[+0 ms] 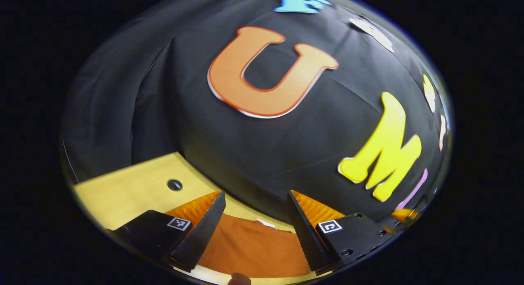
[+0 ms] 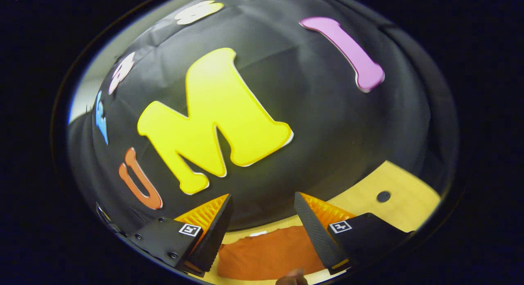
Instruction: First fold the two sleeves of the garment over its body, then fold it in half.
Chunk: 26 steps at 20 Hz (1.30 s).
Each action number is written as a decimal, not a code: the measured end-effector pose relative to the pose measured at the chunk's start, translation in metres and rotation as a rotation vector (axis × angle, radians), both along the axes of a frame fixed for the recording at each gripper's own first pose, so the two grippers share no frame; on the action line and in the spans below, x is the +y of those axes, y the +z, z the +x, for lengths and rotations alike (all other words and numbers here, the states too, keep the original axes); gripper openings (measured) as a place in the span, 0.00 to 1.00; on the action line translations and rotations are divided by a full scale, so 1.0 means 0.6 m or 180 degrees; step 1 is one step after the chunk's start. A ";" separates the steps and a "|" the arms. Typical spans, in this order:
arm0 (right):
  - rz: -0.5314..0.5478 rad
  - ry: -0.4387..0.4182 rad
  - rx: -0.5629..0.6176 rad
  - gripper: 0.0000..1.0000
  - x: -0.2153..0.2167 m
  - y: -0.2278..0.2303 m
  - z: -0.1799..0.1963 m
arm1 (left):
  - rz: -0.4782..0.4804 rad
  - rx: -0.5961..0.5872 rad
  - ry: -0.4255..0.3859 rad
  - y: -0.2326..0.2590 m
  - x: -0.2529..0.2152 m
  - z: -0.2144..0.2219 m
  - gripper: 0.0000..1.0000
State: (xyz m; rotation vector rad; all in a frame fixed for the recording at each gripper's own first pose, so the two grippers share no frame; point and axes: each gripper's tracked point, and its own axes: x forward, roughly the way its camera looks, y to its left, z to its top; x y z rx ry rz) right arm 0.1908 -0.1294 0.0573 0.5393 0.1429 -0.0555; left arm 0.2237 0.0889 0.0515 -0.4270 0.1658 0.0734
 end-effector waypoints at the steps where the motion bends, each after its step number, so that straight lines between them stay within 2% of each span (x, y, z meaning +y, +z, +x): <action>1: -0.0219 0.0003 -0.0018 0.97 0.012 0.010 -0.022 | 0.0238 -0.0034 -0.0016 0.021 -0.009 -0.028 0.98; 4: -0.0651 -0.0078 -0.0259 0.97 0.035 0.040 -0.065 | 0.0773 -0.0205 -0.0123 0.056 -0.050 -0.094 1.00; 7: -0.0829 -0.0043 -0.0227 0.96 0.061 0.011 -0.081 | 0.0873 -0.0224 -0.0271 0.064 -0.080 -0.175 0.98; 10: -0.1081 0.0105 -0.0223 0.96 0.077 -0.004 -0.162 | 0.0989 -0.0197 -0.0238 0.060 -0.076 -0.251 0.98; 13: -0.1236 0.0190 -0.0086 0.96 0.102 -0.052 -0.253 | 0.1090 -0.0048 -0.0282 0.038 -0.076 -0.310 0.98; 17: -0.1535 0.0187 -0.0139 0.96 0.132 -0.080 -0.344 | 0.1300 0.0013 -0.0237 0.010 -0.081 -0.386 0.98; 22: -0.1596 0.0224 -0.0330 0.96 0.169 -0.059 -0.362 | 0.1210 -0.0029 -0.0280 -0.003 -0.119 -0.439 0.98; 24: -0.1545 0.0260 -0.0331 0.93 0.182 -0.061 -0.353 | 0.1314 -0.0119 -0.0311 0.003 -0.128 -0.441 0.98; 26: -0.1551 0.0331 -0.0294 0.96 0.199 -0.068 -0.344 | 0.1370 -0.0135 -0.0294 0.003 -0.124 -0.434 0.98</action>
